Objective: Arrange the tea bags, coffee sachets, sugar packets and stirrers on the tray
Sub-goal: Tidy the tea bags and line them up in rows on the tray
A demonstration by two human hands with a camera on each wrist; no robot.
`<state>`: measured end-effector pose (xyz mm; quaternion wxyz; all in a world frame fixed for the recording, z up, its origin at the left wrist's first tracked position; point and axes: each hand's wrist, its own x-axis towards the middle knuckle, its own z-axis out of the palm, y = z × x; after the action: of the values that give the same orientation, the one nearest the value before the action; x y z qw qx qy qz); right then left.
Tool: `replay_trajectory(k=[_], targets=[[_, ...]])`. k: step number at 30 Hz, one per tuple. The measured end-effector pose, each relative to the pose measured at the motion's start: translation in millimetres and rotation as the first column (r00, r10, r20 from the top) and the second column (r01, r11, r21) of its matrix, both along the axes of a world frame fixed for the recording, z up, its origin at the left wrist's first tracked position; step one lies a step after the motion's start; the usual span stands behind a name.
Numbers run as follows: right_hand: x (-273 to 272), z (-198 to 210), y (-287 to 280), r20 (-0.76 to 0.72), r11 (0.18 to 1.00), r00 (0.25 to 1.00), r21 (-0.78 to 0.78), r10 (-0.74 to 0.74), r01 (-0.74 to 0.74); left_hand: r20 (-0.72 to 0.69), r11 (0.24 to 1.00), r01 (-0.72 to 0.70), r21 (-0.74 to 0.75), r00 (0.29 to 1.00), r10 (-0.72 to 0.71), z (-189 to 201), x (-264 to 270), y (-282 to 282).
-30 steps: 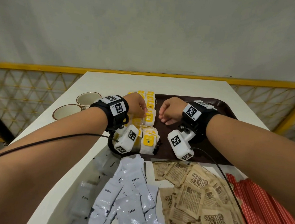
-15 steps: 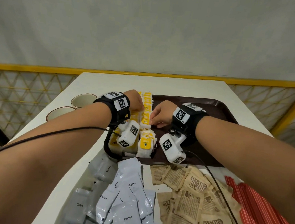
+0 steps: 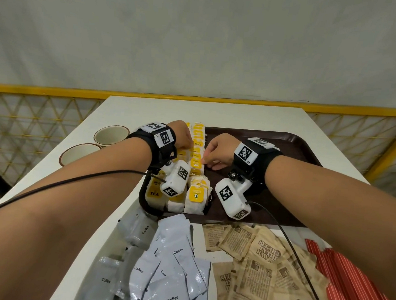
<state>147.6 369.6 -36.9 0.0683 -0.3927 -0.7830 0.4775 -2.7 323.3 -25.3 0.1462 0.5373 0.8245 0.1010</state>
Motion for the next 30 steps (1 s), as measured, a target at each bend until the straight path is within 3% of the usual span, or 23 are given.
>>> replay_trajectory(k=[10, 23, 30], targets=[[-1, 1, -2, 0.000, 1.000, 1.000, 0.008, 0.016, -0.016, 0.092, 0.996, -0.012, 0.088, 0.996, 0.004, 8, -9, -12], [8, 5, -7, -0.034, 1.000, 0.999, -0.004, -0.011, 0.011, 0.051, 0.996, 0.088, 0.008, 0.995, -0.089, 1, 2, -19], [4, 2, -21, 0.131, 0.973, 0.978, 0.141, 0.164, -0.182, 0.130, 0.993, 0.049, 0.109, 0.989, -0.063, 9, -6, -32]])
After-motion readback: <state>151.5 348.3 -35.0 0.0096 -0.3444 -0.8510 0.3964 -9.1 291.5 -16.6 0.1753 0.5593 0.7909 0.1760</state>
